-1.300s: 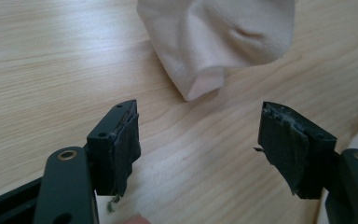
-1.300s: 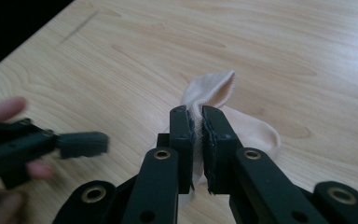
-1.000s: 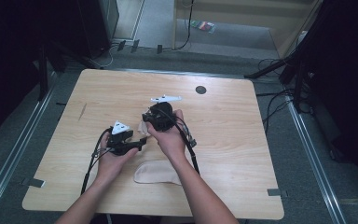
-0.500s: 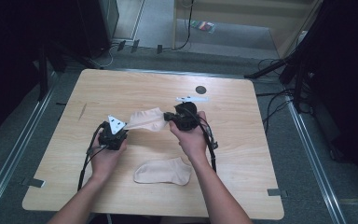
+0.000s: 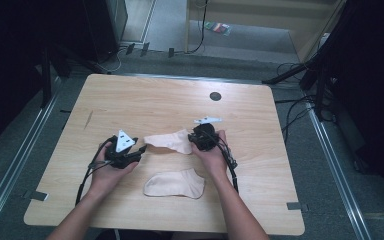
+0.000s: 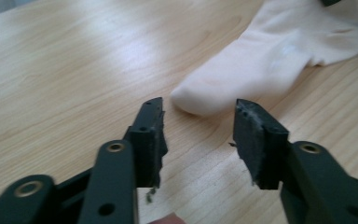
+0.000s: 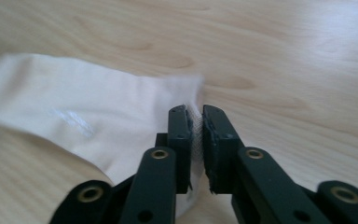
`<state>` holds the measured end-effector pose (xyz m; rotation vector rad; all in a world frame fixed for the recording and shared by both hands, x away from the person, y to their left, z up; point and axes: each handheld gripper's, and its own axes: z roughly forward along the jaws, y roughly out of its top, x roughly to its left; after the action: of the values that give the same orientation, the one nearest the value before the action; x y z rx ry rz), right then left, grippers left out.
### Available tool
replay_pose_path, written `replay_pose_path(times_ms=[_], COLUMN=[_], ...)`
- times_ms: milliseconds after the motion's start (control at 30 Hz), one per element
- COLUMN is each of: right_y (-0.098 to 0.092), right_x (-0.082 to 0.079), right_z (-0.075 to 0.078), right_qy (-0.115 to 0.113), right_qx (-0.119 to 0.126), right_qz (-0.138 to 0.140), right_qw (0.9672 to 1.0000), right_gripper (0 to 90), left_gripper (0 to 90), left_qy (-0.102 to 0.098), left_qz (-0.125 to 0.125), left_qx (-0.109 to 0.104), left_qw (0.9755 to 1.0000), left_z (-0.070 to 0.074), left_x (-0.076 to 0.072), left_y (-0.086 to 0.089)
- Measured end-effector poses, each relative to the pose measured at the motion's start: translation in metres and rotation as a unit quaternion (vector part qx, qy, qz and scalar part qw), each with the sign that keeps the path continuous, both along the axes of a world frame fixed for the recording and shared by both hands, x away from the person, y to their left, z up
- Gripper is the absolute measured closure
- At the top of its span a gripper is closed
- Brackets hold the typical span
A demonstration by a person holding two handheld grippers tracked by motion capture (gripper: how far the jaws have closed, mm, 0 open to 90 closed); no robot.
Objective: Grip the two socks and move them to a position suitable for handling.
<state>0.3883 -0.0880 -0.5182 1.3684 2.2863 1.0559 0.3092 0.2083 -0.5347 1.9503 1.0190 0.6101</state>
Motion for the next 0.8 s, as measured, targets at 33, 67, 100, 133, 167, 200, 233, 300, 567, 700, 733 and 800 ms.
replay_pose_path(times_ms=[33,67,100,133,167,200,233,300,567,700,733,800], right_y=[-0.010,-0.010,-0.014,-0.020,-0.023,-0.023,-0.028,-0.029,-0.022,-0.016,-0.016,-0.015], right_x=[0.004,0.004,0.005,0.005,0.004,0.004,0.003,0.002,0.001,0.001,0.001,0.000], right_z=[0.000,0.000,0.000,0.002,0.003,0.003,0.003,0.003,-0.010,-0.015,-0.015,-0.016], right_qy=[-0.004,-0.004,-0.005,-0.013,-0.020,-0.020,-0.022,-0.019,-0.002,0.000,0.000,0.007], right_qx=[0.012,0.012,0.020,0.030,0.035,0.035,0.054,0.062,0.071,0.056,0.056,0.051], right_qz=[-0.009,-0.009,-0.012,-0.015,-0.019,-0.019,-0.025,-0.028,-0.016,-0.008,-0.008,-0.002], right_qw=[0.9999,0.9999,0.9997,0.9994,0.9990,0.9990,0.9980,0.9975,0.9974,0.9984,0.9984,0.9987], right_gripper=[64.2,64.2,59.0,56.7,56.5,56.5,58.3,59.5,59.7,65.9,65.9,75.3], left_gripper=[45.9,44.9,44.9,45.3,46.2,46.2,49.9,51.6,60.0,61.5,63.3,68.9], left_qy=[0.016,0.016,0.024,0.032,0.032,0.040,0.047,0.070,0.120,0.129,0.129,0.137], left_qz=[-0.008,-0.008,-0.004,0.016,0.016,0.028,0.037,0.058,0.115,0.087,0.087,0.081], left_qx=[-0.041,-0.041,-0.061,-0.075,-0.075,-0.087,-0.099,-0.112,-0.126,-0.135,-0.135,-0.113], left_qw=[0.9990,0.9990,0.9979,0.9965,0.9965,0.9950,0.9933,0.9896,0.9781,0.9786,0.9786,0.9807], left_z=[0.002,0.002,0.002,0.003,0.003,0.002,0.001,-0.002,-0.011,-0.013,-0.013,-0.010], left_x=[0.002,0.002,0.004,0.008,0.008,0.011,0.014,0.022,0.042,0.048,0.048,0.050], left_y=[0.012,0.012,0.016,0.018,0.018,0.018,0.018,0.015,-0.009,-0.014,-0.014,-0.020])
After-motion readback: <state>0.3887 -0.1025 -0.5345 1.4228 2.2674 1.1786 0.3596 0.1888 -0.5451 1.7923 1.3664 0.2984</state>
